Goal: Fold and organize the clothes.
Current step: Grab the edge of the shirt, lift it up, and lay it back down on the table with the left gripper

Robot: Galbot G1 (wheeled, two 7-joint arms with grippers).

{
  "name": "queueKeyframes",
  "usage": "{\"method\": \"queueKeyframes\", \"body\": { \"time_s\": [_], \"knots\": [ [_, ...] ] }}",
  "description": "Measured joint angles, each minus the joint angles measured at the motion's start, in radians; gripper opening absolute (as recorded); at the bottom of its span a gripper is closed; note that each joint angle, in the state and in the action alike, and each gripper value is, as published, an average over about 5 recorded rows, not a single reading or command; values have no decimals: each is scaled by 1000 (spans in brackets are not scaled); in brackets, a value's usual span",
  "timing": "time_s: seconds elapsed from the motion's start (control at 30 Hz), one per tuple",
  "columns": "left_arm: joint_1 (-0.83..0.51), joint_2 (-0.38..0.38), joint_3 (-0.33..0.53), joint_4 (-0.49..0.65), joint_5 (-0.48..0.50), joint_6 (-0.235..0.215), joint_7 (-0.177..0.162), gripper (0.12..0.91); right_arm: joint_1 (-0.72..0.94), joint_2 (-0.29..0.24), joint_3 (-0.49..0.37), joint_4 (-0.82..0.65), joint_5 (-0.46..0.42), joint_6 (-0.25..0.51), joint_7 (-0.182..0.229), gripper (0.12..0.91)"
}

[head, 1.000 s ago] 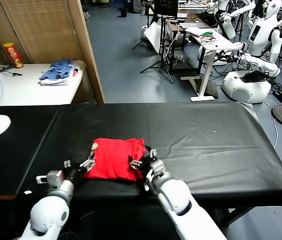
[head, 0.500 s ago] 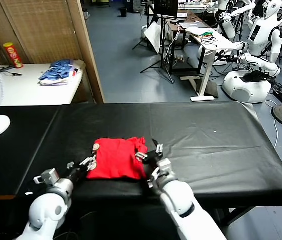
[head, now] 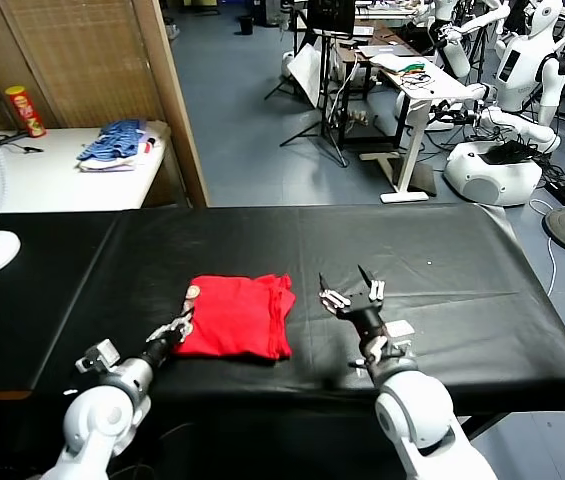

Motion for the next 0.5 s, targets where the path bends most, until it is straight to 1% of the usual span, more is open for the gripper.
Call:
{"method": "queueKeyframes", "body": {
  "time_s": [0.03,0.1,0.17,0.3,0.4,0.5],
  "knots": [
    [0,3,0,0,14,-1,0,177,-6,1,5,5,-8,-3,0,798],
    [-1,13,3,-6,60,-5,0,144,-18,4,16,13,-29,-11,2,798],
    [-3,26,7,-15,122,-9,-1,146,-31,7,29,21,-54,-19,3,798],
    [-10,75,6,-31,291,-29,-4,141,-65,17,51,33,-113,-31,4,798],
    [-6,129,-6,-33,436,-49,-2,141,-89,23,58,40,-162,-43,5,798],
    [6,199,-26,-33,567,-69,5,141,-106,24,61,48,-192,-50,6,798]
  ]
}}
